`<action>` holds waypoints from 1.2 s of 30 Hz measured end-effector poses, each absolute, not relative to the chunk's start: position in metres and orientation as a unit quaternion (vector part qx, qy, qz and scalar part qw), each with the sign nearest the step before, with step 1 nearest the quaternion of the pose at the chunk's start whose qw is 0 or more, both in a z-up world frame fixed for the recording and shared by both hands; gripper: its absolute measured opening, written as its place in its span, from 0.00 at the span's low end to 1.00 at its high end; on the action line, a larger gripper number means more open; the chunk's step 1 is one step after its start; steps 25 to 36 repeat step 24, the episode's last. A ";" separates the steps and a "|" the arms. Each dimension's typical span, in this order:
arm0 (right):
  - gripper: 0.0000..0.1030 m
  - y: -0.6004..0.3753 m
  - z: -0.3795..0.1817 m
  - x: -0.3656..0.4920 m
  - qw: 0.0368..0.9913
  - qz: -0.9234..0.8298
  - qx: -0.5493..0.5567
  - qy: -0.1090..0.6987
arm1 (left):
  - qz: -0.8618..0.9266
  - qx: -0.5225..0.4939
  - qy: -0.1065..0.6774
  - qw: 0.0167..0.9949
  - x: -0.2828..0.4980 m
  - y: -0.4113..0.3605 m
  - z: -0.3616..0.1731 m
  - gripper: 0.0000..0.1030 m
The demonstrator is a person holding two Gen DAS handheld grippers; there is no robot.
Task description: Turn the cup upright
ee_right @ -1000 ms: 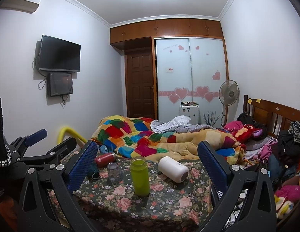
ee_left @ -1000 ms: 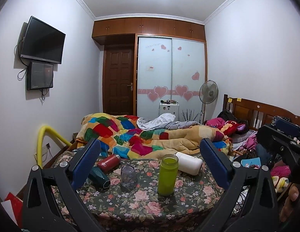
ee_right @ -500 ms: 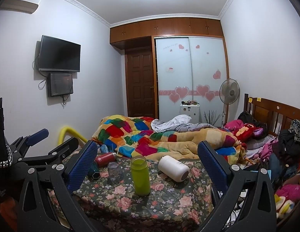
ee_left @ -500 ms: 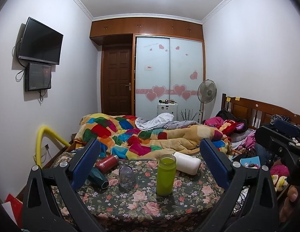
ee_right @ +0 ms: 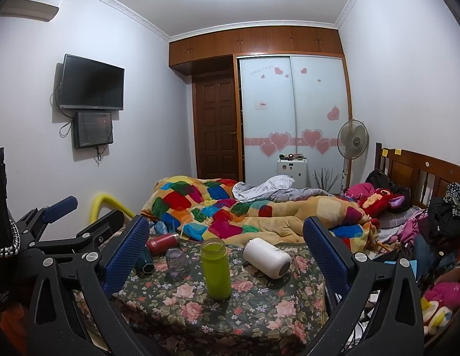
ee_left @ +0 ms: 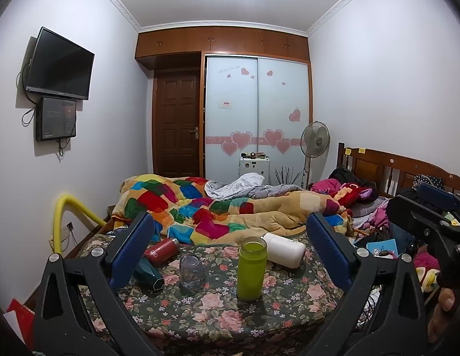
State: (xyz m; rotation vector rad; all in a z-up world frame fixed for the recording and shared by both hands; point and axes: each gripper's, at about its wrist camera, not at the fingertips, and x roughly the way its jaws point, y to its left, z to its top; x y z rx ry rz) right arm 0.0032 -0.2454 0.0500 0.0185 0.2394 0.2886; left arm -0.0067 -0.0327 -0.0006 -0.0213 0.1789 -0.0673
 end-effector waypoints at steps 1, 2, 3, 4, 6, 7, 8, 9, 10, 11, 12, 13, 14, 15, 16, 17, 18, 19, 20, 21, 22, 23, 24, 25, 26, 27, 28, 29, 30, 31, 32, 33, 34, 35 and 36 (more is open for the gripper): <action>1.00 -0.245 0.050 0.003 0.982 0.144 0.009 0.119 | -0.034 -0.011 0.089 0.995 -0.007 -0.033 0.000 1.00; 1.00 -0.246 0.050 0.003 0.982 0.144 0.009 0.119 | -0.034 -0.011 0.089 0.995 -0.007 -0.033 0.000 1.00; 1.00 -0.245 0.050 0.003 0.982 0.144 0.010 0.119 | -0.034 -0.011 0.089 0.995 -0.007 -0.033 0.000 1.00; 1.00 -0.246 0.050 0.003 0.982 0.144 0.009 0.119 | -0.035 -0.012 0.090 0.995 -0.006 -0.033 0.000 1.00; 1.00 -0.246 0.050 0.003 0.982 0.144 0.009 0.118 | -0.037 -0.014 0.090 0.995 -0.006 -0.033 0.000 1.00; 1.00 -0.246 0.050 0.003 0.983 0.144 0.010 0.118 | -0.038 -0.014 0.090 0.995 -0.006 -0.033 0.000 1.00; 1.00 -0.245 0.050 0.003 0.982 0.144 0.010 0.119 | -0.038 -0.014 0.090 0.995 -0.006 -0.033 -0.001 1.00; 1.00 -0.244 0.049 0.004 0.982 0.144 0.010 0.119 | -0.038 -0.014 0.090 0.995 -0.006 -0.033 -0.001 1.00; 1.00 -0.245 0.049 0.004 0.982 0.144 0.010 0.119 | -0.038 -0.014 0.090 0.995 -0.006 -0.033 -0.001 1.00; 1.00 -0.244 0.049 0.003 0.982 0.143 0.010 0.119 | -0.038 -0.014 0.089 0.995 -0.006 -0.033 -0.001 1.00; 1.00 -0.244 0.049 0.003 0.982 0.144 0.010 0.119 | -0.039 -0.014 0.089 0.995 -0.007 -0.033 -0.001 1.00; 1.00 -0.244 0.049 0.003 0.982 0.144 0.010 0.119 | -0.040 -0.013 0.088 0.995 -0.007 -0.034 0.000 1.00; 1.00 -0.244 0.049 0.003 0.982 0.144 0.010 0.119 | -0.040 -0.012 0.087 0.995 -0.007 -0.034 0.000 1.00; 1.00 -0.243 0.049 0.002 0.982 0.143 0.010 0.119 | -0.041 -0.012 0.087 0.995 -0.007 -0.034 0.000 1.00; 1.00 -0.244 0.049 0.003 0.982 0.143 0.010 0.119 | -0.043 -0.011 0.087 0.995 -0.007 -0.035 0.000 1.00; 1.00 -0.244 0.049 0.003 0.982 0.144 0.010 0.120 | -0.045 -0.011 0.087 0.995 -0.006 -0.034 0.000 1.00; 1.00 -0.243 0.049 0.003 0.982 0.144 0.008 0.121 | -0.046 -0.011 0.086 0.995 -0.006 -0.034 0.000 1.00; 1.00 -0.242 0.047 0.003 0.982 0.143 0.008 0.121 | -0.045 -0.011 0.084 0.995 -0.006 -0.033 -0.001 1.00; 1.00 -0.241 0.046 0.003 0.982 0.143 0.007 0.121 | -0.045 -0.011 0.082 0.996 -0.006 -0.033 0.000 1.00; 1.00 -0.240 0.046 0.003 0.982 0.144 0.007 0.122 | -0.045 -0.011 0.081 0.996 -0.006 -0.032 0.000 1.00; 1.00 -0.240 0.046 0.003 0.982 0.144 0.007 0.123 | -0.044 -0.012 0.080 0.996 -0.006 -0.031 -0.001 1.00; 1.00 -0.239 0.045 0.004 0.982 0.144 0.007 0.123 | -0.044 -0.013 0.080 0.996 -0.005 -0.029 -0.001 1.00; 1.00 -0.237 0.045 0.005 0.982 0.144 0.006 0.125 | -0.043 -0.016 0.081 0.996 -0.004 -0.026 -0.002 1.00; 1.00 -0.237 0.045 0.005 0.982 0.144 0.006 0.125 | -0.043 -0.016 0.081 0.996 -0.004 -0.026 -0.002 1.00; 1.00 -0.237 0.045 0.005 0.982 0.144 0.006 0.125 | -0.043 -0.016 0.081 0.996 -0.004 -0.026 -0.002 1.00; 1.00 -0.237 0.045 0.005 0.982 0.144 0.006 0.125 | -0.043 -0.016 0.081 0.996 -0.004 -0.026 -0.002 1.00; 1.00 -0.237 0.045 0.005 0.982 0.144 0.006 0.125 | -0.043 -0.016 0.081 0.996 -0.004 -0.026 -0.002 1.00; 1.00 -0.237 0.045 0.005 0.982 0.144 0.006 0.125 | -0.043 -0.016 0.081 0.996 -0.004 -0.026 -0.002 1.00; 1.00 -0.237 0.045 0.005 0.982 0.144 0.006 0.125 | -0.043 -0.016 0.081 0.996 -0.004 -0.026 -0.002 1.00; 1.00 -0.237 0.045 0.005 0.982 0.144 0.006 0.125 | -0.043 -0.016 0.081 0.996 -0.004 -0.026 -0.002 1.00; 1.00 -0.237 0.045 0.005 0.982 0.144 0.006 0.125 | -0.043 -0.016 0.081 0.996 -0.004 -0.026 -0.002 1.00; 1.00 -0.237 0.045 0.005 0.982 0.144 0.006 0.125 | -0.043 -0.016 0.081 0.996 -0.004 -0.026 -0.002 1.00; 1.00 -0.237 0.045 0.005 0.982 0.144 0.006 0.125 | -0.043 -0.016 0.081 0.996 -0.004 -0.026 -0.002 1.00; 1.00 -0.237 0.045 0.005 0.982 0.144 0.006 0.125 | -0.043 -0.016 0.081 0.996 -0.004 -0.026 -0.002 1.00; 1.00 -0.237 0.045 0.005 0.982 0.144 0.006 0.125 | -0.043 -0.016 0.081 0.996 -0.004 -0.026 -0.002 1.00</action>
